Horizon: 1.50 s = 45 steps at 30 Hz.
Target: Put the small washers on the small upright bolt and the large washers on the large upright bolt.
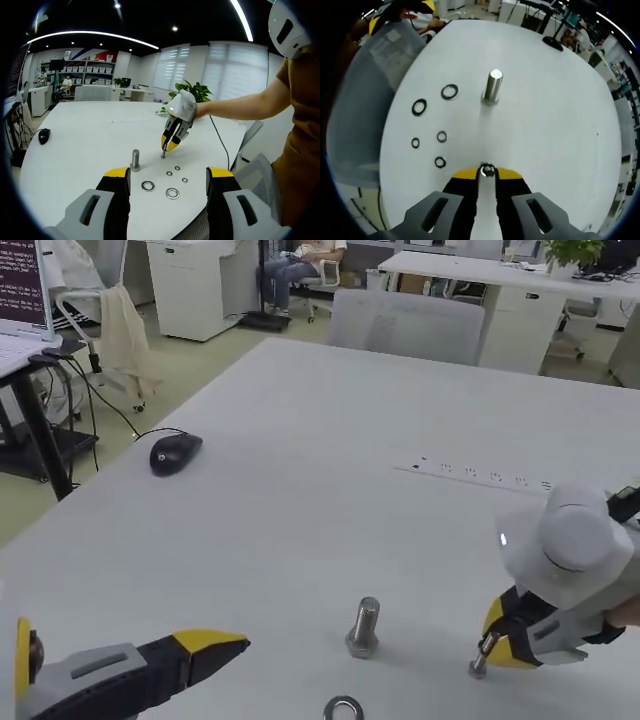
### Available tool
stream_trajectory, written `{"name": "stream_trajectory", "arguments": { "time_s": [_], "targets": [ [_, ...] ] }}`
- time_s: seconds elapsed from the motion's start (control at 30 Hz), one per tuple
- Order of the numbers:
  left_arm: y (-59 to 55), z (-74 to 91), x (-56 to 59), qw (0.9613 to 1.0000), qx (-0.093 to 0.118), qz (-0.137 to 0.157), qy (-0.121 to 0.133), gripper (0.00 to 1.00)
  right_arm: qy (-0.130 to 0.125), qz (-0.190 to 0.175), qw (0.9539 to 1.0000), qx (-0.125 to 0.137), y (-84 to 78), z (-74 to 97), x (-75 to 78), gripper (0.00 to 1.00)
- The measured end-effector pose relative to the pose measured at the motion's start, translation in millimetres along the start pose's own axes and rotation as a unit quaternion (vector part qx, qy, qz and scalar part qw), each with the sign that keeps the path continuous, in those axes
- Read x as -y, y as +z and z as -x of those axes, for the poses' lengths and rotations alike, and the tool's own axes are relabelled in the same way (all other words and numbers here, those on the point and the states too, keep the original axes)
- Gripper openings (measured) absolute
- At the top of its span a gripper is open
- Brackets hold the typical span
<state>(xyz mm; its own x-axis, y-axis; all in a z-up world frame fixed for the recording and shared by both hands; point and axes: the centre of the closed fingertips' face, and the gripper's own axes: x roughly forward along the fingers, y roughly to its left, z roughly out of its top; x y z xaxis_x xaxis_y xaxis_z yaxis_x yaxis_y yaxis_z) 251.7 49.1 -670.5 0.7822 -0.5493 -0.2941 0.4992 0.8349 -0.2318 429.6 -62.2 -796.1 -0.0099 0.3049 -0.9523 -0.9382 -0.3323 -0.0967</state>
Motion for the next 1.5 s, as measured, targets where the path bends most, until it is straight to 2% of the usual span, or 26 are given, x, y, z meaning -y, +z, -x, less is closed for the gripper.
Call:
{"name": "stream_trajectory", "arguments": {
  "time_s": [0.63, 0.83, 1.03, 1.33, 1.5],
  "targets": [
    [-1.6, 1.8, -1.7, 1.0, 0.001, 0.003, 0.005, 0.6, 0.012, -0.011, 0.9998, -0.01, -10.5, -21.8, -2.7, 0.13],
    [-1.7, 4.1, -3.0, 1.0, 0.002, 0.002, 0.009, 0.6, 0.011, -0.011, 0.9999, -0.006, -11.6, -17.8, -6.1, 0.17],
    [-0.3, 3.6, 0.4, 1.0, 0.0, -0.005, 0.006, 0.6, -0.002, -0.029, 0.9996, 0.002, -14.3, -2.3, -6.5, 0.18],
    [3.2, 4.1, 5.2, 0.9999, 0.004, -0.013, 0.002, 0.6, -0.005, -0.041, 0.9991, 0.006, -19.9, 10.9, -30.6, 0.18],
    [4.3, 4.1, 9.4, 0.9998, 0.005, -0.018, -0.004, 0.6, 0.012, -0.042, 0.999, 0.013, -12.8, 7.0, -53.7, 0.17]
  ]
}}
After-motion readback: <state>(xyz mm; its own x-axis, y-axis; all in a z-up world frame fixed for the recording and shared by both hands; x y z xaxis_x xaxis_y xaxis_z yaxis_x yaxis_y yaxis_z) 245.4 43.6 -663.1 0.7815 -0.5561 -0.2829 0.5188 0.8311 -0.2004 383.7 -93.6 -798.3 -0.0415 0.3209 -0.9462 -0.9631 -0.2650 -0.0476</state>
